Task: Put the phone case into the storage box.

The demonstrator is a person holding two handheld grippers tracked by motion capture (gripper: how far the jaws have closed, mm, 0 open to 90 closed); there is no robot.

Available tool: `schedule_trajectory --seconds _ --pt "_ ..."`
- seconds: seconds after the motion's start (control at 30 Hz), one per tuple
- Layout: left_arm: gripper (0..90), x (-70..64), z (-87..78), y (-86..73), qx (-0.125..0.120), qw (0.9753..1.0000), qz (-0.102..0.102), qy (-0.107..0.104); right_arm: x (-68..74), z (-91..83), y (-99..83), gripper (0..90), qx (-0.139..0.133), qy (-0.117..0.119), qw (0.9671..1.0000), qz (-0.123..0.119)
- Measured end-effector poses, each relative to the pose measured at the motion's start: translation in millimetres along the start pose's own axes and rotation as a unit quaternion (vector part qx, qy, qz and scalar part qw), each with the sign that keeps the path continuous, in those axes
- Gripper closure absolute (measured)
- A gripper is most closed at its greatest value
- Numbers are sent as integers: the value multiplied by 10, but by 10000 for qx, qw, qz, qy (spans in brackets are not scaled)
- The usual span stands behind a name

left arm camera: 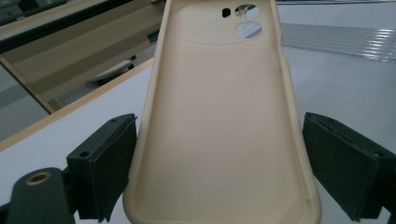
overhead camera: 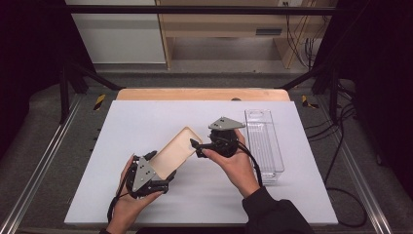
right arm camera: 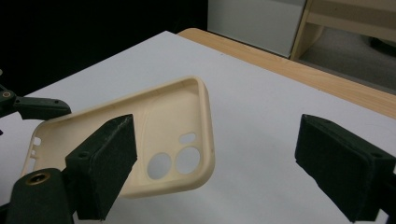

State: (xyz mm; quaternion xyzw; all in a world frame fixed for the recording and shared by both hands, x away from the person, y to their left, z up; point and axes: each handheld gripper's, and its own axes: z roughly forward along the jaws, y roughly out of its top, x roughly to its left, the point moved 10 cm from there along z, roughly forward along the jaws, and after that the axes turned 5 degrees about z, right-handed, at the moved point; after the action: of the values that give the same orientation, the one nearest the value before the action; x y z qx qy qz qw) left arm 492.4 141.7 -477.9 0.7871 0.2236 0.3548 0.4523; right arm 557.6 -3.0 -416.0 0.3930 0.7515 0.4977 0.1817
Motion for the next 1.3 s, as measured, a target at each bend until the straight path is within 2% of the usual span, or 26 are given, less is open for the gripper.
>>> schedule_trajectory --seconds 0.37,0.77,1.13,1.3 --pt "116 0 -5 6 -11 10000 38 15 53 48 -7 202 2 167 9998 121" --pt "116 1 -13 22 -45 10000 69 44 73 131 -125 281 101 393 9983 420" --pt "116 8 -31 46 -110 9999 103 81 122 190 -181 397 221 546 9974 407" --pt "116 16 -34 48 -130 9999 41 62 114 203 -194 433 218 601 9969 463"
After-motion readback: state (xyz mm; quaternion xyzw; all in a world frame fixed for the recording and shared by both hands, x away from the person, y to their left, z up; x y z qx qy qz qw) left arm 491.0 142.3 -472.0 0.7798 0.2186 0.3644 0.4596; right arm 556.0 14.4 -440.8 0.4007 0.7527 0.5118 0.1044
